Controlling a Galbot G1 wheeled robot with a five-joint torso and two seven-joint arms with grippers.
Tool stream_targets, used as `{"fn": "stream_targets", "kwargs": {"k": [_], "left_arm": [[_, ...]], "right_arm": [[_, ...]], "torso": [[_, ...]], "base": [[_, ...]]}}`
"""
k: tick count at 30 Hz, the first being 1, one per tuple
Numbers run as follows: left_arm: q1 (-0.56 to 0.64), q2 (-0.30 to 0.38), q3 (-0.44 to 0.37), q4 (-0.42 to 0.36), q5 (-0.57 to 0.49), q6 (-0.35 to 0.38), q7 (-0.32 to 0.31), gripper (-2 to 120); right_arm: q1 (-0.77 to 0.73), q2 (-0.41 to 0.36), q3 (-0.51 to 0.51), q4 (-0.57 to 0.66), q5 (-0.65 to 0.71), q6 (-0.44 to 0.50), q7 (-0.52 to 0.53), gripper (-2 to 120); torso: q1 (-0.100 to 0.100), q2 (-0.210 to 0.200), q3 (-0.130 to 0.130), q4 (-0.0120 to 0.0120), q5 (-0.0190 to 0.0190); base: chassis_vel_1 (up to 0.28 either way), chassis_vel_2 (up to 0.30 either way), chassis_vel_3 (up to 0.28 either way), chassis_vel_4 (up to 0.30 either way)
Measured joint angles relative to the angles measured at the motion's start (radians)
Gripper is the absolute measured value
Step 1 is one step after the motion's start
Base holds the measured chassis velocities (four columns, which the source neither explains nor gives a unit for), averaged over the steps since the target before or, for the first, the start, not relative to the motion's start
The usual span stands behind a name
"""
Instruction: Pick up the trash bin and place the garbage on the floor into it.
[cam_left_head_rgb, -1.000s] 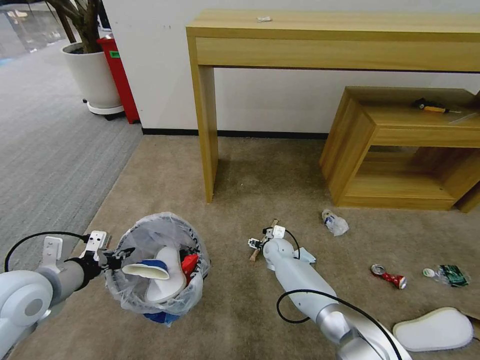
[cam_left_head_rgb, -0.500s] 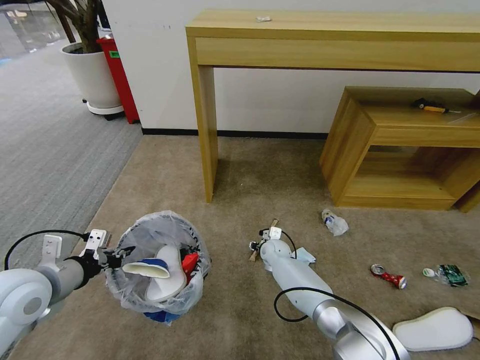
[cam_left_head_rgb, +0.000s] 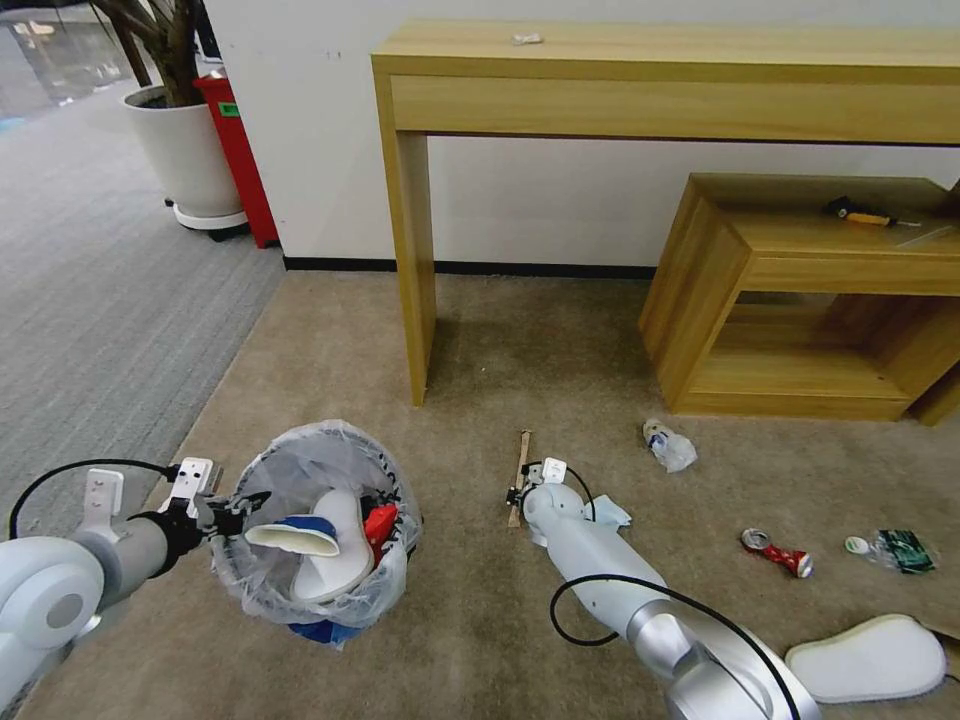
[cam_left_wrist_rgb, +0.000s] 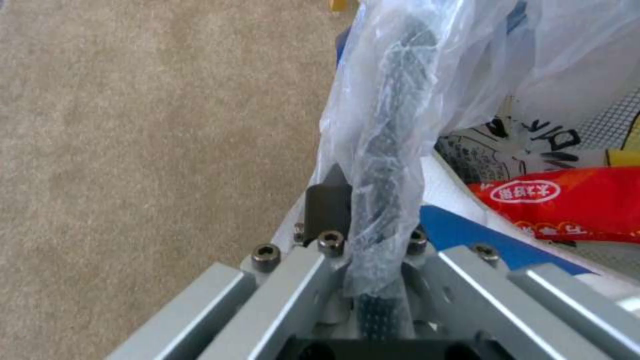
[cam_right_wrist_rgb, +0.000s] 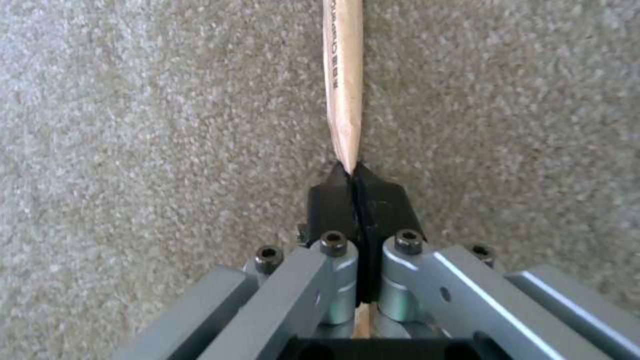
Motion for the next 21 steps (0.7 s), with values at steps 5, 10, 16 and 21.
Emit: {"fn": "stream_targets", "kwargs": {"k": [5,10,16,21], "left_arm": [[0.001,-0.003,-0.004,-0.006,-0.001,0.000,-0.001,0],[0.003,-0.004,-0.007,-0.015,-0.012,0.000,-0.015,0],[-0.003,0.000,0.002,-0.015,-0.013,0.000,-0.017,0],[-0.016,0.012,0.024,-0.011,-0.018,0.000,-0.029,0]], "right_arm": [[-0.038,-0.034,0.018,0.117,-0.066,0.017,0.004,0],[-0.112,-0.078,0.098,0.383,-0.190,0.011,-0.054,0],[-0.184,-0.167,0.084,0.746,-0.205,-0.006,-0.170,0],[-0.198,-0.207,0.056,0.886,-0.206,-0.007,-0.285,0]], "torso": [[0.000,0.000,0.000,-0.0007,-0.0001],[0.000,0.000,0.000,-0.0003,0.0000],[0.000,0.000,0.000,-0.0005,-0.0004],[0.000,0.000,0.000,-0.0007,-0.0002]], "base": [[0.000,0.000,0.000,0.000],[0.000,0.000,0.000,0.000],[0.000,0.000,0.000,0.000],[0.000,0.000,0.000,0.000]]}}
